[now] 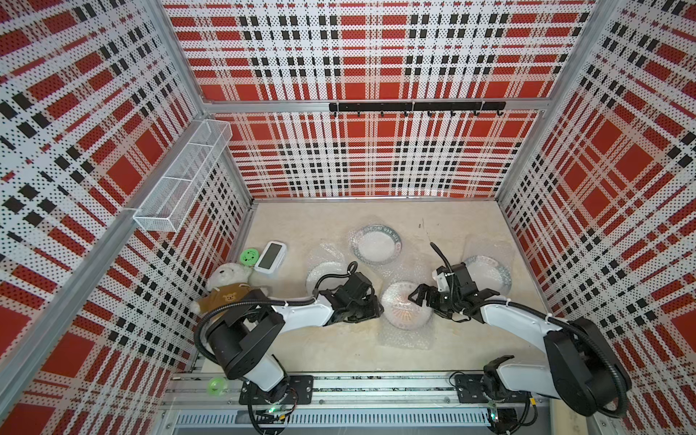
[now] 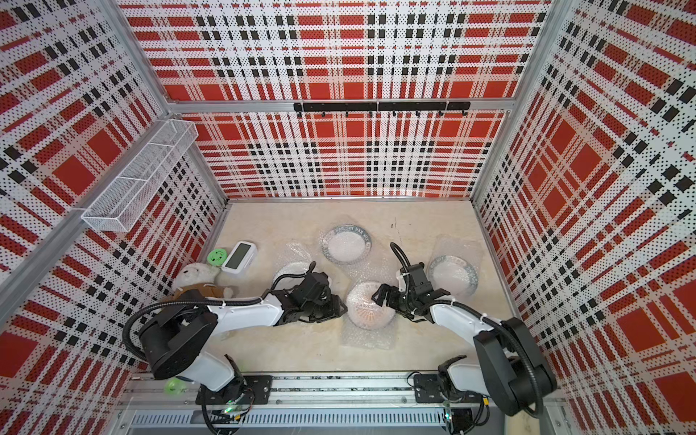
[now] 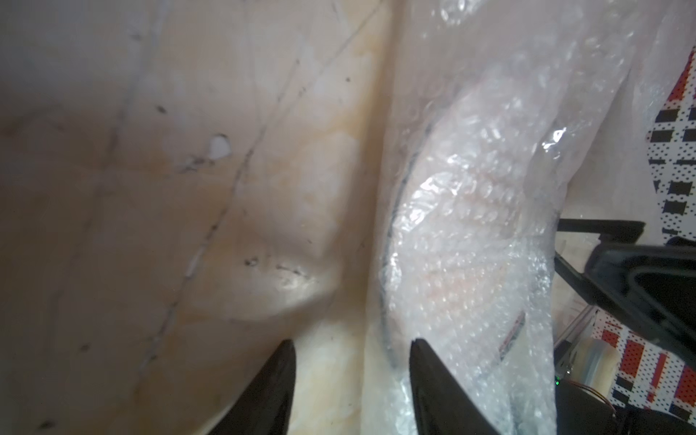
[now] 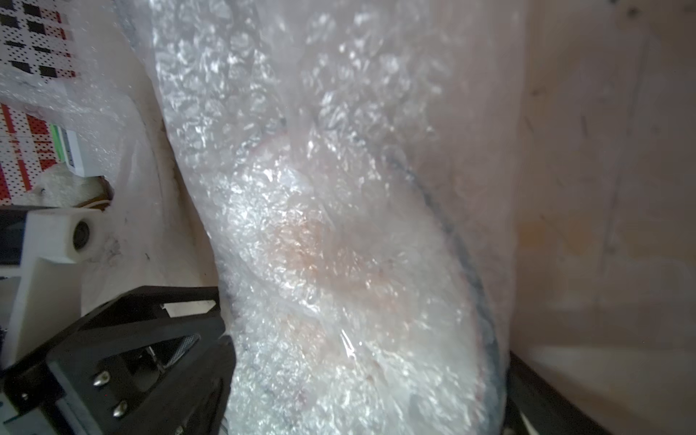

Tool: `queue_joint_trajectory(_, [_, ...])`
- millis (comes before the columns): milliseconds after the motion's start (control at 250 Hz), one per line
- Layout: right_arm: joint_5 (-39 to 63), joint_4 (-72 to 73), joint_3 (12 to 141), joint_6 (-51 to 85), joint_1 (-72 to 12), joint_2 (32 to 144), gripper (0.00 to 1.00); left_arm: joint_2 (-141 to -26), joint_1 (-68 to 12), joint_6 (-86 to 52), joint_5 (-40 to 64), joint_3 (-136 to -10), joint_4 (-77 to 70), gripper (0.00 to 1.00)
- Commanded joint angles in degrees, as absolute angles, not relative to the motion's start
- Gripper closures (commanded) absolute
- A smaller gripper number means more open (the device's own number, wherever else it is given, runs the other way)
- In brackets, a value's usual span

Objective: Unpack dinner plates from bubble wrap
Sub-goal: Adjust the bubble wrap at the center of the board, then unwrap the bubble wrap at the center of the board.

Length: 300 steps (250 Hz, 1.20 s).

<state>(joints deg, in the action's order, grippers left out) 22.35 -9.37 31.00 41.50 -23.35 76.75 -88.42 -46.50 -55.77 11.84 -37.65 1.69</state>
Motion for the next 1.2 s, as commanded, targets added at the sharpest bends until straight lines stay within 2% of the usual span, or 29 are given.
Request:
queue_joint_trajectory(0, [24.1, -2.0, 34.0, 40.8, -23.5, 79.9, 0.0, -84.6, -46.4, -58.4, 9.1, -35.6, 0.2, 0.49])
queue_joint_trajectory(156, [20.7, -6.4, 37.2, 37.9, -23.5, 81.8, 0.0, -76.9, -46.8, -57.5, 4.4, -34.5, 5.5, 0.48])
queue_joint_trajectory(304, [9.9, -17.3, 40.9, 34.3, -23.5, 77.7, 0.0, -72.4, -49.9, -51.2, 0.9, -40.6, 15.7, 0.46])
queue_joint_trajectory(412, [2.8, -26.1, 44.2, 32.1, -23.4, 73.3, 0.0, -72.9, -53.4, -47.9, 1.1, -44.8, 17.2, 0.44])
queue_joint_trajectory(496, [3.7, -28.3, 44.9, 31.0, -23.8, 69.7, 0.0, -75.9, -54.7, -47.3, 3.5, -46.8, 15.2, 0.52])
queue_joint_trajectory(616, [5.3, -29.3, 44.2, 32.9, -27.2, 66.8, 0.0, -82.1, -55.3, -47.8, 6.2, -48.4, 10.7, 0.84])
queue_joint_trajectory(656, [5.5, -29.0, 43.6, 34.0, -28.9, 66.7, 0.0, -84.2, -55.4, -48.3, 6.9, -48.9, 9.2, 0.91])
queue_joint_trajectory(720, [6.4, -28.1, 42.8, 35.3, -31.4, 67.4, 0.0, -87.1, -55.4, -49.4, 8.2, -49.1, 6.1, 0.97])
queue_joint_trajectory(772, [6.1, -27.8, 42.3, 36.2, -33.4, 68.6, 0.01, -89.4, -55.1, -50.4, 9.0, -49.0, 3.6, 1.0])
queue_joint_trajectory(932, [3.4, -27.0, 41.4, 38.0, -37.8, 72.2, 0.09, -95.3, -52.7, -54.2, 11.6, -47.0, -3.1, 1.0])
queue_joint_trajectory(1024, [3.1, -26.0, 41.3, 38.5, -38.5, 74.5, 0.18, -96.3, -51.4, -54.7, 11.2, -44.8, -5.6, 1.0])
queue_joint_trajectory(1196, [-0.8, -27.3, 44.3, 37.9, -41.0, 79.6, 0.24, -96.1, -50.6, -53.7, 12.4, -41.5, -8.3, 1.0])
